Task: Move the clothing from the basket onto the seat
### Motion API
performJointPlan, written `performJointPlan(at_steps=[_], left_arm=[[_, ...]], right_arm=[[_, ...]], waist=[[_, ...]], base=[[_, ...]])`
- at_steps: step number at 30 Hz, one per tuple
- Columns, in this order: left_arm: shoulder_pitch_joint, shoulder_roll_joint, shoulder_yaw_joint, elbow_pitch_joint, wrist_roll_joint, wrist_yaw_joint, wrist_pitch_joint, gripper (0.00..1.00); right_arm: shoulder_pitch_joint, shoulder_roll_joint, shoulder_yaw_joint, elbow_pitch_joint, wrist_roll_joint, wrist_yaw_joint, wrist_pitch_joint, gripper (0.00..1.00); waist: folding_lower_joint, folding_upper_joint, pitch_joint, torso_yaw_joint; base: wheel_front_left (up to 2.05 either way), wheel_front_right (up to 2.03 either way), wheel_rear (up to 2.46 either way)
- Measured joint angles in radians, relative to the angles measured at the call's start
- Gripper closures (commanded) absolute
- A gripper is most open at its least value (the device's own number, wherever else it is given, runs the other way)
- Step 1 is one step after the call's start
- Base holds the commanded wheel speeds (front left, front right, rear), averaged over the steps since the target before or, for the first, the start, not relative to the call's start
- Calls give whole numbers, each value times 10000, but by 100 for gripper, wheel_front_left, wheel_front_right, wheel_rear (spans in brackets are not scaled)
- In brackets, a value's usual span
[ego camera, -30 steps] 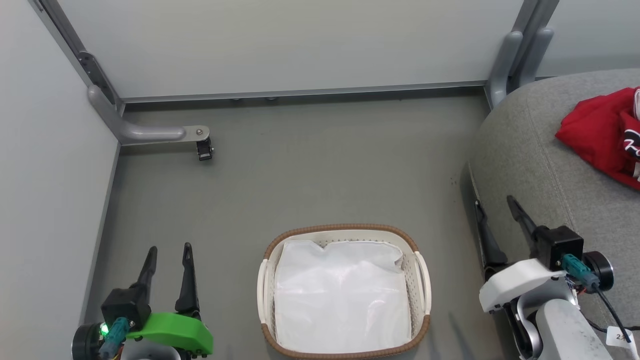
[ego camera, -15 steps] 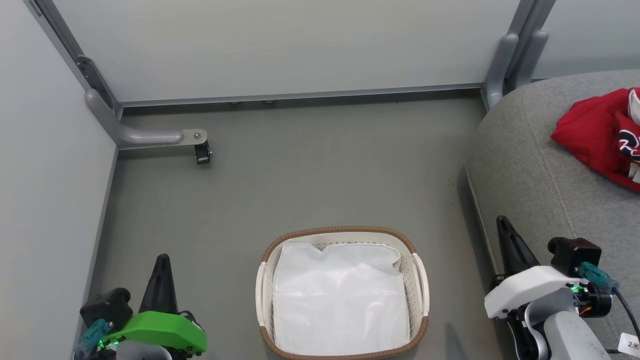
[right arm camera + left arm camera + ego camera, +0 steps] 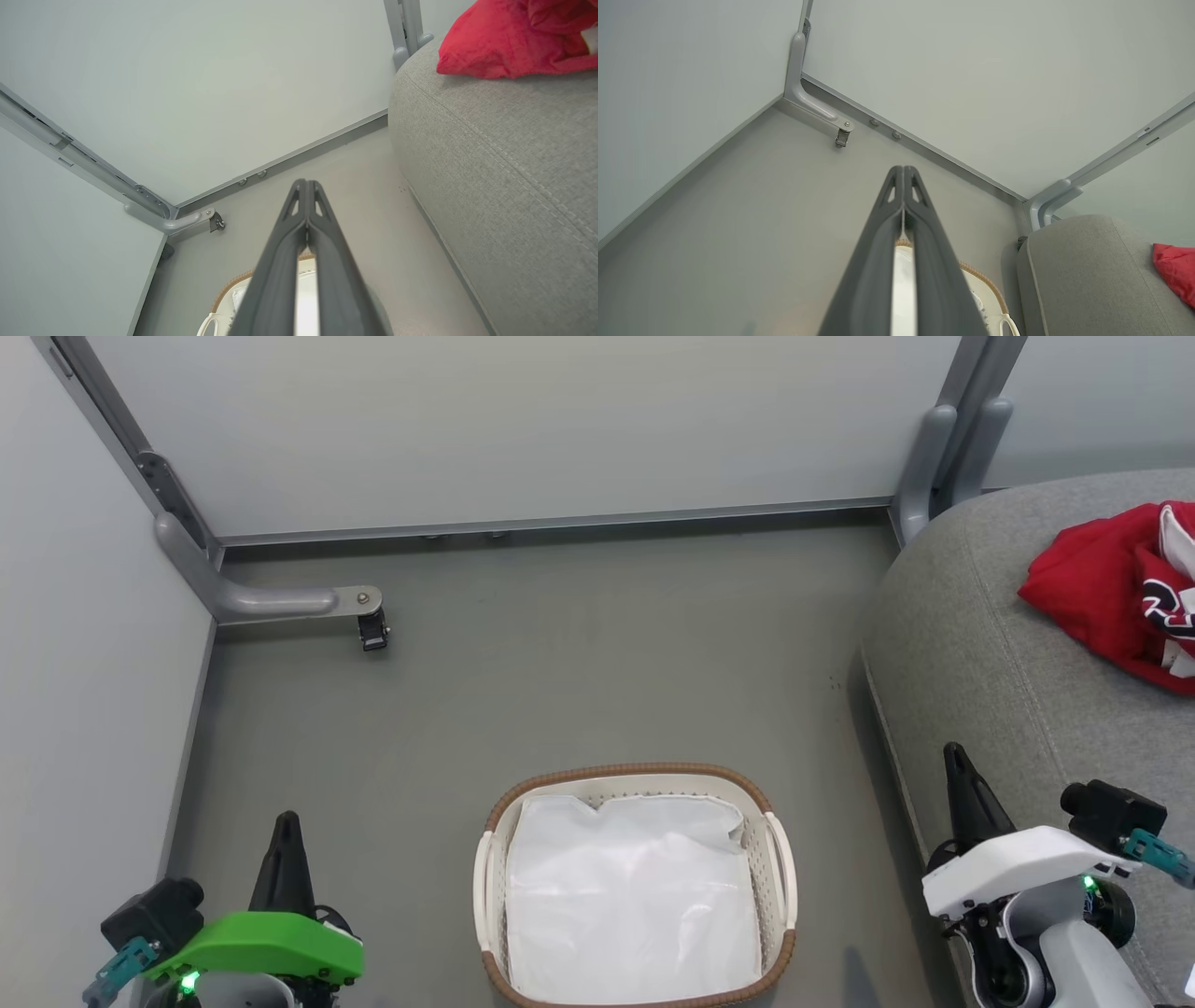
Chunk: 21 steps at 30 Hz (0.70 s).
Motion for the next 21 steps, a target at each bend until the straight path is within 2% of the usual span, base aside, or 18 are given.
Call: performJointPlan(at_steps=[21], left_arm=[[-29, 4, 318, -253, -2846, -102, 734, 100]], right_arm=[[160, 35, -290, -286, 2982, -2, 721, 100]], waist=[[0, 0, -158, -139]], base=[[0, 0, 0]])
